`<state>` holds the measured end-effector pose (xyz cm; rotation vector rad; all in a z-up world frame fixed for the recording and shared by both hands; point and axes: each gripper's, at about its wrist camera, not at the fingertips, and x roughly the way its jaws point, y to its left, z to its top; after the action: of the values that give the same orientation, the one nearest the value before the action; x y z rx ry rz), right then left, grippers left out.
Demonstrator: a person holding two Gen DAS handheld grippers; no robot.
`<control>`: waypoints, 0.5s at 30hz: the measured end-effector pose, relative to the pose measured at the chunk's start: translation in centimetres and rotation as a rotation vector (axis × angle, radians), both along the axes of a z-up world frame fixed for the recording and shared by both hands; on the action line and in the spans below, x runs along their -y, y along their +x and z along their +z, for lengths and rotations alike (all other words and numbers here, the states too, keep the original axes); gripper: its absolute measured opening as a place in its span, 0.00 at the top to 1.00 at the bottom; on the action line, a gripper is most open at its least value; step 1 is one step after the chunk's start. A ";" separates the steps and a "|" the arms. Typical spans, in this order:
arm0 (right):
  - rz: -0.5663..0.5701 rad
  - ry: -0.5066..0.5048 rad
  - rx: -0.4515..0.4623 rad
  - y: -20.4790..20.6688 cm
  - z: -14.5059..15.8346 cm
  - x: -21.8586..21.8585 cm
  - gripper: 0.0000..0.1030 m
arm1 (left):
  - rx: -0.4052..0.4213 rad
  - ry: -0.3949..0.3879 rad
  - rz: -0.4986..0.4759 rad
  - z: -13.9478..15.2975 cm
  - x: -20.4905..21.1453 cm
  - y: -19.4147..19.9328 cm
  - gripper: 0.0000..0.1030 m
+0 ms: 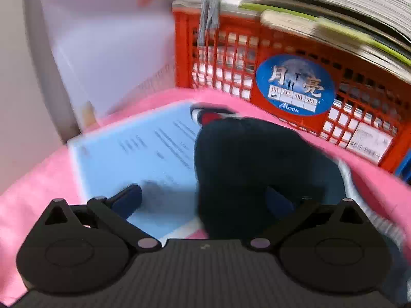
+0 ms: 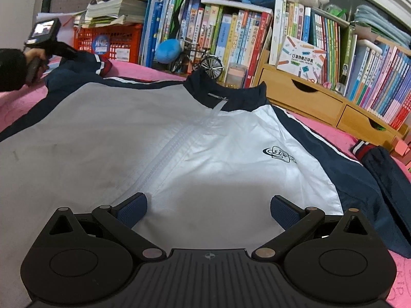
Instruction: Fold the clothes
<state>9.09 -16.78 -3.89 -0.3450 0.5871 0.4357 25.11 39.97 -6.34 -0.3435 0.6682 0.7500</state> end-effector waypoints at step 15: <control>0.001 -0.037 0.039 -0.4 -0.1 -0.5 0.00 | 0.007 0.292 0.111 4.4 4.0 -7.2 0.95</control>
<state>8.70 -16.31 -3.94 -0.3886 0.5578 0.4182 17.90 36.01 -1.94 -0.1161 0.5267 0.9382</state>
